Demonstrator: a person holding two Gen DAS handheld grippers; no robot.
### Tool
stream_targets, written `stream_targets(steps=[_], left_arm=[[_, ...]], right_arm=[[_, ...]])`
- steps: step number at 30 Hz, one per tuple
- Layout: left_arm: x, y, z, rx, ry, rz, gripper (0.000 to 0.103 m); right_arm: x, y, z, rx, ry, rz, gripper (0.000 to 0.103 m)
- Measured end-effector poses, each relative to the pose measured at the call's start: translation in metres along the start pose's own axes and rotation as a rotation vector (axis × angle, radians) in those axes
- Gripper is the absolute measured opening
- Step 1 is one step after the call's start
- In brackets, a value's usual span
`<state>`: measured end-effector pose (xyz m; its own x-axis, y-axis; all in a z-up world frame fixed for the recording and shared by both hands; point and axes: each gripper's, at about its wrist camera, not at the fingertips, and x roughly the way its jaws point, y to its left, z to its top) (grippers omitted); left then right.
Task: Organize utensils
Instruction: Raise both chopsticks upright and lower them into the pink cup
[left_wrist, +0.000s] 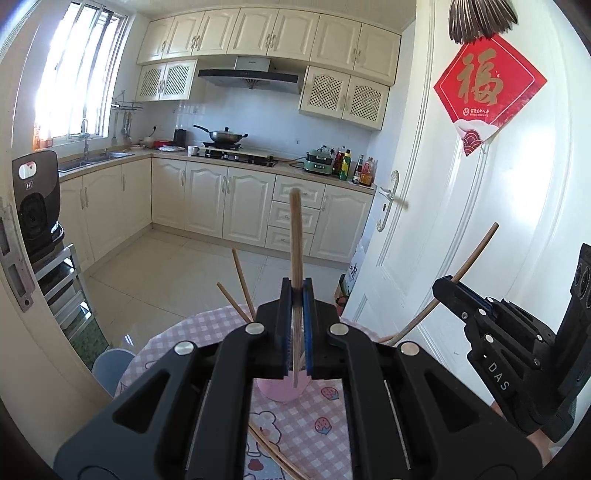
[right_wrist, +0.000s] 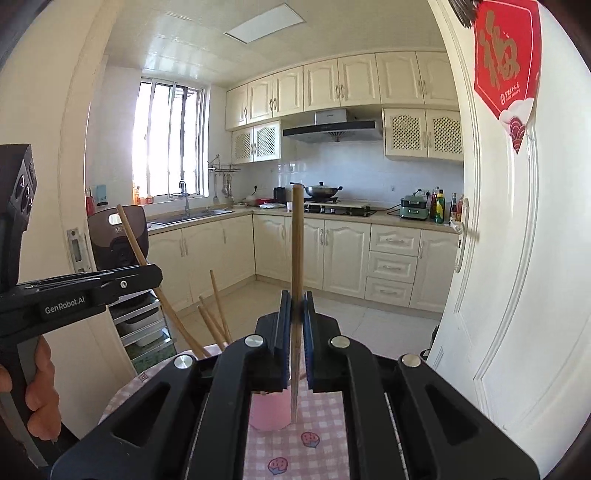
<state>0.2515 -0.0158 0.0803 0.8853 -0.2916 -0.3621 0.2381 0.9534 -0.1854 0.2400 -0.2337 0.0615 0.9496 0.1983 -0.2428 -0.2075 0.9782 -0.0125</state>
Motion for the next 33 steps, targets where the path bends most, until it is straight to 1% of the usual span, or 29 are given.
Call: stream_targets(steps=[3, 5, 6, 8, 10, 15, 21, 24, 25, 29, 32, 33], left_arm=[[-0.003, -0.001, 0.005, 0.0, -0.039, 0.018, 0.006], [-0.004, 0.0, 0.007, 0.0, -0.06, 0.026, 0.006], [-0.004, 0.0, 0.008, -0.008, -0.071, 0.022, 0.006], [-0.004, 0.002, 0.011, -0.022, -0.087, 0.017, 0.006], [-0.002, 0.003, 0.013, -0.029, -0.092, 0.015, 0.006], [0.008, 0.003, 0.011, -0.031, -0.093, 0.008, 0.006], [0.022, 0.004, 0.002, -0.03, -0.08, 0.007, 0.006], [0.024, 0.004, 0.001, -0.029, -0.09, 0.012, 0.006], [0.026, 0.005, 0.0, -0.03, -0.082, 0.003, 0.006], [0.035, 0.003, -0.006, -0.009, -0.056, 0.009, 0.006], [0.043, -0.001, -0.011, 0.01, -0.023, 0.008, 0.006], [0.047, -0.002, -0.014, 0.018, 0.0, -0.001, 0.006]], right_arm=[[0.005, -0.002, 0.003, -0.004, -0.024, -0.028, 0.005], [0.008, 0.0, 0.003, -0.031, -0.04, -0.07, 0.005], [0.01, 0.001, 0.003, -0.044, -0.054, -0.089, 0.005], [0.013, 0.0, 0.001, -0.04, -0.073, -0.099, 0.005], [0.014, -0.003, 0.002, -0.006, -0.092, -0.081, 0.005], [0.023, -0.005, 0.005, 0.079, -0.085, 0.011, 0.005], [0.032, 0.005, 0.001, 0.069, -0.081, 0.036, 0.005], [0.036, 0.008, 0.0, 0.062, -0.075, 0.049, 0.005], [0.038, 0.008, 0.0, 0.064, -0.07, 0.052, 0.005], [0.045, 0.009, -0.003, 0.057, -0.041, 0.059, 0.005], [0.049, 0.009, -0.008, 0.049, -0.014, 0.063, 0.005], [0.051, 0.009, -0.01, 0.049, -0.002, 0.067, 0.005]])
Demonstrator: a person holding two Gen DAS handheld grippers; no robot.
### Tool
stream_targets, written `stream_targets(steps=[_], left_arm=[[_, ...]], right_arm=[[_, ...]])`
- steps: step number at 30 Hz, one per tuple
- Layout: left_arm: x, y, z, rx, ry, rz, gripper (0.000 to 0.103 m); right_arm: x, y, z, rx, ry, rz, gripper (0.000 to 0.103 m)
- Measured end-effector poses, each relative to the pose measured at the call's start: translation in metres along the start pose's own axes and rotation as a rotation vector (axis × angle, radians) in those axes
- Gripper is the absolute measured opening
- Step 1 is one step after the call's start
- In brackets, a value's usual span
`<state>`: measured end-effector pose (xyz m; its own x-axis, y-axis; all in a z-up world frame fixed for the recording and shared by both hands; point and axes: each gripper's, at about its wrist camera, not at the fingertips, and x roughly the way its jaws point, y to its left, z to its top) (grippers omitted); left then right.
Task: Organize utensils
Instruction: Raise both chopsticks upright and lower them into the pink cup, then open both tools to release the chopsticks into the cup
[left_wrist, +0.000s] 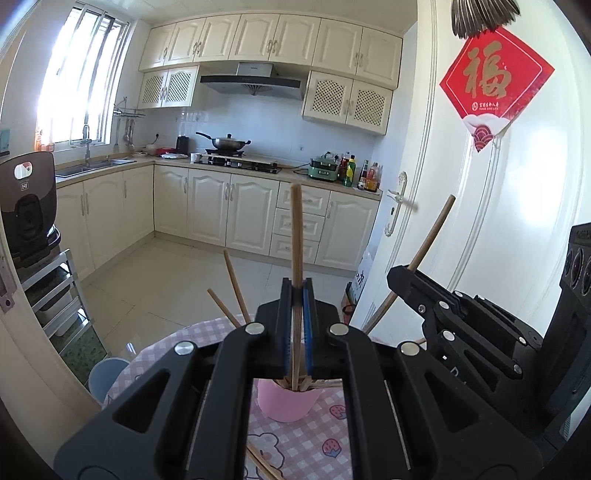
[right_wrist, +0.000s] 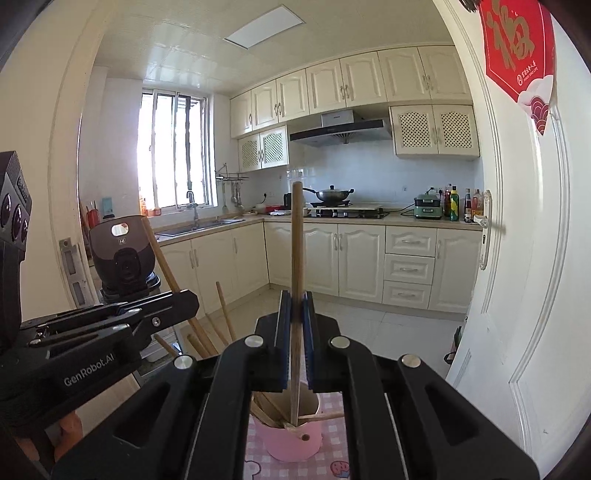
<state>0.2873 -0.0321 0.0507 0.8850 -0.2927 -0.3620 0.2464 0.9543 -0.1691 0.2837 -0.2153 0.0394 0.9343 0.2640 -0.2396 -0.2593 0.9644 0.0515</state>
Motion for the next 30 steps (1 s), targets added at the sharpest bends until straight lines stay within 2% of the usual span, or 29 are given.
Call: stream_targets(steps=[6, 17, 27, 29, 30], left_arm=[[0.011, -0.003, -0.012, 0.024, 0.054, -0.01, 0.006], [0.022, -0.004, -0.027, 0.058, 0.131, 0.018, 0.006], [0.029, -0.005, -0.034, 0.075, 0.202, 0.03, 0.008], [0.028, -0.003, -0.034, 0.068, 0.21, 0.027, 0.011], [0.026, -0.002, -0.034, 0.066, 0.21, 0.029, 0.016]], right_arm=[[0.004, 0.002, -0.01, -0.008, 0.048, 0.008, 0.005], [0.009, 0.006, -0.021, -0.028, 0.124, 0.022, 0.005], [0.006, 0.005, -0.02, -0.036, 0.152, 0.026, 0.006], [0.005, 0.006, -0.019, -0.033, 0.154, 0.029, 0.006], [0.004, 0.006, -0.018, -0.033, 0.156, 0.029, 0.006]])
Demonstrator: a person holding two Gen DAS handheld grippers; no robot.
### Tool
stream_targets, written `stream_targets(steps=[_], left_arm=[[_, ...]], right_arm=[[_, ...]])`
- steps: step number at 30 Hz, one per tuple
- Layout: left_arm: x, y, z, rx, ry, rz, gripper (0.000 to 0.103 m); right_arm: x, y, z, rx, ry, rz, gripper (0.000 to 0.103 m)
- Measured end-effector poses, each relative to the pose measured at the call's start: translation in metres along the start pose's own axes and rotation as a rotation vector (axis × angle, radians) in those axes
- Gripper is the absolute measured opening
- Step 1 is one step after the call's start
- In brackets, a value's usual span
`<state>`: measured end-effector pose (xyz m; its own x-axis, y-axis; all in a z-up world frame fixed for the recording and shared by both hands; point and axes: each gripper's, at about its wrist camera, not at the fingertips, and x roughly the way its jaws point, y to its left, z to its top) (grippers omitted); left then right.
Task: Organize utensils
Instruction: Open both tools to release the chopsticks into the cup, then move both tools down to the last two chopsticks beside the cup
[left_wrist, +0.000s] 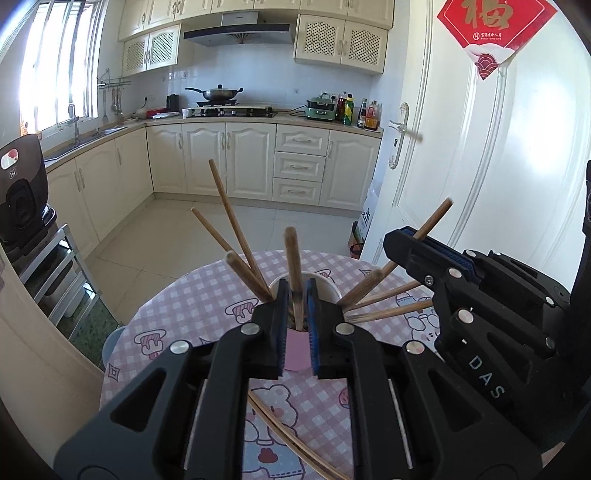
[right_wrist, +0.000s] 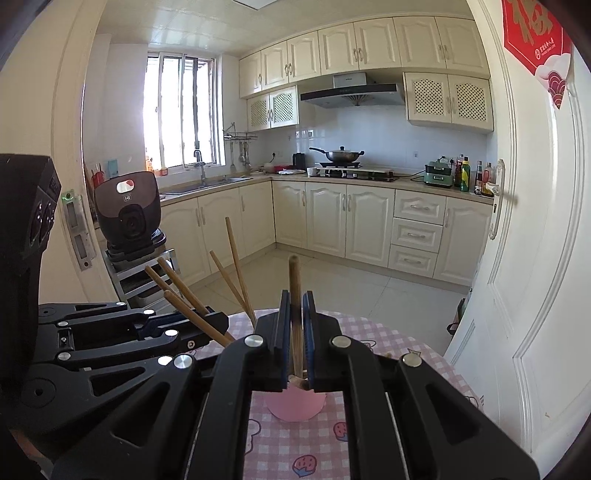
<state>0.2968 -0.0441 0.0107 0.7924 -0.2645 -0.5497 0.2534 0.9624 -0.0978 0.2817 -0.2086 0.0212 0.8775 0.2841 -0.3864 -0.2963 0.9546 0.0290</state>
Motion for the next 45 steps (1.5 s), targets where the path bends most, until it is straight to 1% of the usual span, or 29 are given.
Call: stream_targets(steps=[3, 4, 5, 6, 7, 8, 9, 10, 12, 16, 21, 23, 28, 30, 32, 37, 45], left_arm=[[-0.005, 0.001, -0.002, 0.0, 0.005, -0.005, 0.026], [-0.006, 0.0, -0.003, -0.002, 0.006, -0.009, 0.033], [-0.008, 0.0, -0.003, 0.0, 0.001, -0.006, 0.035], [-0.011, -0.001, -0.004, 0.002, -0.009, 0.008, 0.042], [-0.014, 0.0, -0.004, 0.002, -0.02, 0.018, 0.046], [-0.016, 0.0, -0.004, -0.003, -0.025, 0.013, 0.051], [-0.017, 0.001, -0.004, -0.01, -0.025, 0.004, 0.054], [-0.02, 0.002, -0.004, -0.021, -0.025, -0.009, 0.054], [-0.026, 0.002, -0.005, -0.019, -0.028, -0.01, 0.055], [-0.035, 0.001, -0.01, -0.009, -0.04, 0.01, 0.061], [-0.043, 0.004, -0.019, -0.014, -0.036, 0.025, 0.063], [-0.046, 0.005, -0.023, -0.016, -0.045, 0.043, 0.063], [-0.061, 0.003, -0.033, 0.005, -0.093, 0.097, 0.068], [-0.067, 0.003, -0.038, 0.013, -0.117, 0.112, 0.072], [-0.072, 0.004, -0.043, 0.011, -0.138, 0.13, 0.073], [-0.077, 0.008, -0.055, -0.001, -0.156, 0.154, 0.078], [-0.072, 0.015, -0.068, 0.0, -0.151, 0.168, 0.078]], right_arm=[[-0.003, 0.002, 0.0, -0.007, 0.003, 0.004, 0.006], [-0.006, 0.003, 0.0, -0.014, 0.003, 0.004, 0.006], [-0.006, 0.004, -0.001, -0.018, 0.005, 0.005, 0.006], [-0.008, 0.005, -0.001, -0.02, 0.008, 0.0, 0.006], [-0.01, 0.005, -0.002, -0.019, 0.008, 0.0, 0.006], [-0.013, 0.005, -0.003, -0.02, 0.005, 0.0, 0.006], [-0.015, 0.005, -0.003, -0.024, 0.003, -0.003, 0.006], [-0.017, 0.005, -0.003, -0.025, 0.003, -0.004, 0.007], [-0.021, 0.006, -0.005, -0.029, 0.002, -0.005, 0.008], [-0.031, 0.009, -0.01, -0.047, 0.002, -0.01, 0.01], [-0.044, 0.016, -0.015, -0.061, -0.001, -0.009, 0.013], [-0.047, 0.02, -0.017, -0.069, -0.002, -0.007, 0.014], [-0.059, 0.025, -0.024, -0.069, -0.01, 0.005, 0.02], [-0.062, 0.026, -0.028, -0.068, -0.011, 0.01, 0.022], [-0.065, 0.027, -0.031, -0.066, -0.015, 0.008, 0.024], [-0.065, 0.031, -0.04, -0.064, -0.003, 0.016, 0.03], [-0.055, 0.037, -0.055, -0.054, 0.03, 0.036, 0.033]])
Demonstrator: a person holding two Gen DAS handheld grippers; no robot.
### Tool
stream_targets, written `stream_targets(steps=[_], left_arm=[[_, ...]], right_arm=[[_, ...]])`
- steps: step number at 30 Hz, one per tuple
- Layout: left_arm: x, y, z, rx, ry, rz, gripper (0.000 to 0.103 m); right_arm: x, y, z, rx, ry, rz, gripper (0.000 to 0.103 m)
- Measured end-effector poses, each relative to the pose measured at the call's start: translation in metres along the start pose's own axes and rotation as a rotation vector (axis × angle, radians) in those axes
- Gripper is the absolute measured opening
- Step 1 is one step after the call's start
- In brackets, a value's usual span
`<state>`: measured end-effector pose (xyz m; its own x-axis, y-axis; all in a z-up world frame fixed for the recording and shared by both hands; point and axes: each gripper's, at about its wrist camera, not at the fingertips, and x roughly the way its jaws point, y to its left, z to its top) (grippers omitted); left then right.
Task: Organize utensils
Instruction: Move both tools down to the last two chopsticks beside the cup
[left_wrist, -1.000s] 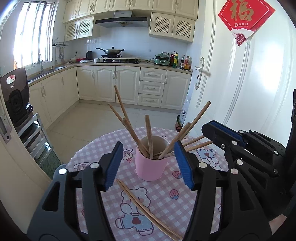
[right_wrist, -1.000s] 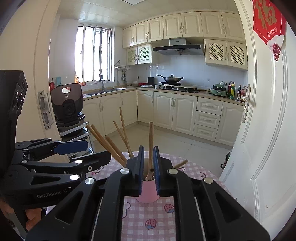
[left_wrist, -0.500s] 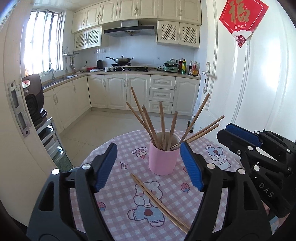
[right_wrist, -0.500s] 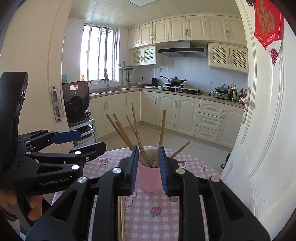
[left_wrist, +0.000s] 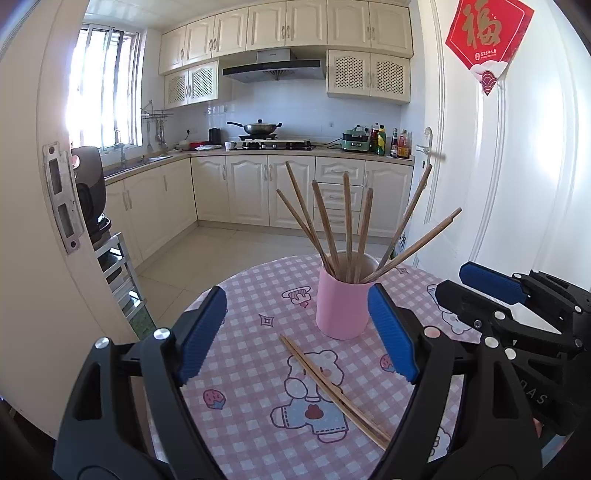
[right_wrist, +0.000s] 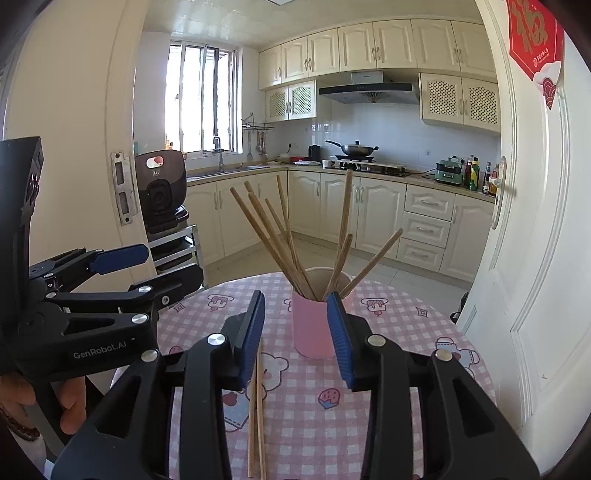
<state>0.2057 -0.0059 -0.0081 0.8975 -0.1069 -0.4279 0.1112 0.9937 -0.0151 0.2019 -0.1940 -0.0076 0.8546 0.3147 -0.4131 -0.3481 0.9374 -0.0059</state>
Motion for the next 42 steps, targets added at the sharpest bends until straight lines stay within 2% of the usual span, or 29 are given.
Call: stream_targets(steps=[5, 10, 14, 21, 30, 39, 42], left_arm=[[0.006, 0.005, -0.009, -0.002, 0.006, 0.002, 0.079], [0.018, 0.01, -0.018, 0.006, 0.048, 0.011, 0.079], [0.032, 0.018, -0.026, -0.013, 0.11, 0.001, 0.079], [0.065, 0.034, -0.038, -0.06, 0.266, 0.001, 0.079], [0.088, 0.045, -0.055, -0.08, 0.372, -0.003, 0.079], [0.106, 0.05, -0.067, -0.115, 0.456, -0.024, 0.079], [0.114, 0.05, -0.071, -0.135, 0.492, -0.03, 0.079]], right_arm=[[0.015, 0.004, -0.011, -0.004, 0.039, 0.01, 0.034], [0.032, 0.01, -0.024, -0.004, 0.09, 0.022, 0.034], [0.047, 0.015, -0.037, -0.006, 0.144, 0.037, 0.034], [0.076, 0.02, -0.054, -0.028, 0.265, 0.035, 0.034], [0.105, 0.024, -0.078, -0.058, 0.412, 0.041, 0.034], [0.125, 0.031, -0.092, -0.086, 0.494, 0.043, 0.034], [0.127, 0.035, -0.092, -0.119, 0.492, 0.035, 0.021]])
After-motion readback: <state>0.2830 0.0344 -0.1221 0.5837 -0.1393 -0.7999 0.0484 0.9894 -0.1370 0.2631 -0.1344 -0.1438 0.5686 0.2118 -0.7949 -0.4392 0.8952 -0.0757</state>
